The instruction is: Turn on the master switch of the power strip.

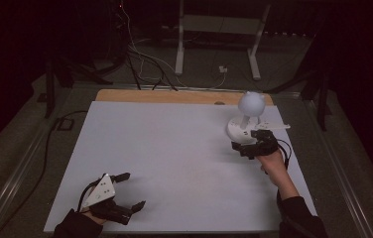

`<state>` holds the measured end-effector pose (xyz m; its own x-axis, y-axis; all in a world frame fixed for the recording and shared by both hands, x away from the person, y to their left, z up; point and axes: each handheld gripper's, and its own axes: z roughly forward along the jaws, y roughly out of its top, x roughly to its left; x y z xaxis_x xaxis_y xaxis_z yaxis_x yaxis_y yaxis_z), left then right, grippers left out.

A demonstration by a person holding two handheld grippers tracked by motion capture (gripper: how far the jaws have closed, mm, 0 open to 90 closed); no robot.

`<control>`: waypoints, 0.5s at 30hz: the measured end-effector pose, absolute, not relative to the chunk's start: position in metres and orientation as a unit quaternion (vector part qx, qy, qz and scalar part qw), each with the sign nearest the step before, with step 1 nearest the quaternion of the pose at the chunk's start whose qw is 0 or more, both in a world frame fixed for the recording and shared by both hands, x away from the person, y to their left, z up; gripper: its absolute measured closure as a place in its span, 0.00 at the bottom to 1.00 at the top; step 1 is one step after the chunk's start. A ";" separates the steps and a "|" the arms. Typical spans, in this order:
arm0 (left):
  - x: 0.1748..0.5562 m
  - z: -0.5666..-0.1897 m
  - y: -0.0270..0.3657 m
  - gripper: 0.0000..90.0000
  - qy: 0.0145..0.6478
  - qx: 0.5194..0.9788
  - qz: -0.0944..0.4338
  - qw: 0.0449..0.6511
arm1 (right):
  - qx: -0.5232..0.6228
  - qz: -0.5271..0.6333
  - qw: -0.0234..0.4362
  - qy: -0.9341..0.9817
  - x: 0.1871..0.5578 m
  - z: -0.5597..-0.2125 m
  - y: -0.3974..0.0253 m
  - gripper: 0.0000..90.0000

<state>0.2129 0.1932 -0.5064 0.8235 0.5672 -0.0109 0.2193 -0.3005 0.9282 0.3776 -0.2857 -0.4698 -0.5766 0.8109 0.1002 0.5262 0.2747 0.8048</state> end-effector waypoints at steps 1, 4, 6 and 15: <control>0.213 -0.506 0.193 0.00 0.249 0.790 0.162 0.536 | 0.426 0.426 0.169 0.780 0.376 -0.469 -0.284 0.00; 0.213 -0.506 0.193 0.00 0.249 0.790 0.163 0.536 | 0.415 0.433 0.167 0.782 0.369 -0.466 -0.279 0.00; 0.213 -0.506 0.193 0.00 0.249 0.790 0.162 0.536 | 0.407 0.436 0.164 0.785 0.365 -0.465 -0.276 0.00; 0.212 -0.506 0.193 0.00 0.248 0.790 0.162 0.536 | 0.396 0.444 0.159 0.788 0.349 -0.472 -0.275 0.00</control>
